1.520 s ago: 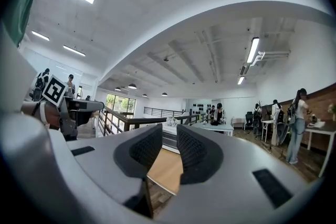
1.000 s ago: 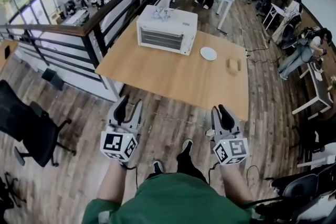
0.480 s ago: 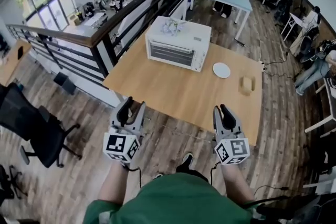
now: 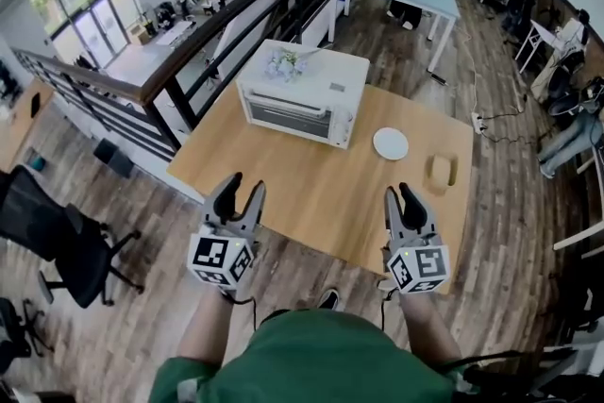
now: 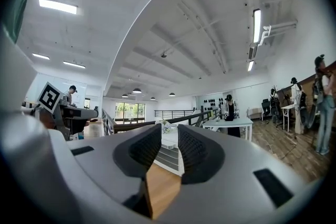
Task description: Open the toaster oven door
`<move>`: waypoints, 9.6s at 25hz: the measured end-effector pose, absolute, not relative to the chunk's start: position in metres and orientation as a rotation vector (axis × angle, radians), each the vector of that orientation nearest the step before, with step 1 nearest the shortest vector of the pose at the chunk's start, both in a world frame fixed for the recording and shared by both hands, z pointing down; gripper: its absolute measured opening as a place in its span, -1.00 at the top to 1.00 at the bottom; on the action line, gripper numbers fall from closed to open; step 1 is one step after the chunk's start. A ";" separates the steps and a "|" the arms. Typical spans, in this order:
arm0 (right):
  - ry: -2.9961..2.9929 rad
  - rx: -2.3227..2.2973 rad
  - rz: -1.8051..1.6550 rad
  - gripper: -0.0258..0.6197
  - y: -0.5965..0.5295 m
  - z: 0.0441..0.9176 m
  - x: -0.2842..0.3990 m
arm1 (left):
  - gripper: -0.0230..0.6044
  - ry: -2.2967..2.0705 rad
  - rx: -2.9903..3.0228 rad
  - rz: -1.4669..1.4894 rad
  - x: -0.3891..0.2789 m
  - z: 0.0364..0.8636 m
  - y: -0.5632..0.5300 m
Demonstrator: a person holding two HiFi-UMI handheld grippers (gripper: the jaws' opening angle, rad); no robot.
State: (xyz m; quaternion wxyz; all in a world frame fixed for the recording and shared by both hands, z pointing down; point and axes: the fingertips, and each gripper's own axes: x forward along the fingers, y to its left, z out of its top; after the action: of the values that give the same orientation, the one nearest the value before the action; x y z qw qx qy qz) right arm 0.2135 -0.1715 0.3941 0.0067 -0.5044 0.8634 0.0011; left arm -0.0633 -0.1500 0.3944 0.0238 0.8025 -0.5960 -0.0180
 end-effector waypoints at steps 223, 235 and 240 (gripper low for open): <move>2.504 -1.780 0.257 0.76 -0.295 0.329 0.229 | 0.52 -1.549 2.870 -0.132 0.007 0.333 -0.325; 2.519 -1.786 0.261 0.76 -0.294 0.329 0.210 | 0.52 -1.530 2.883 -0.124 -0.007 0.337 -0.328; 2.522 -1.790 0.251 0.76 -0.296 0.332 0.198 | 0.52 -1.532 2.876 -0.114 -0.020 0.340 -0.330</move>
State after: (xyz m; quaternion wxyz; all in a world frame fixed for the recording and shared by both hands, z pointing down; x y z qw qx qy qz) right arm 0.1978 -0.2960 0.3316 0.0194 -0.5767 0.8127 0.0809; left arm -0.0202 -0.3298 0.3403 -0.0594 0.8806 -0.4689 -0.0349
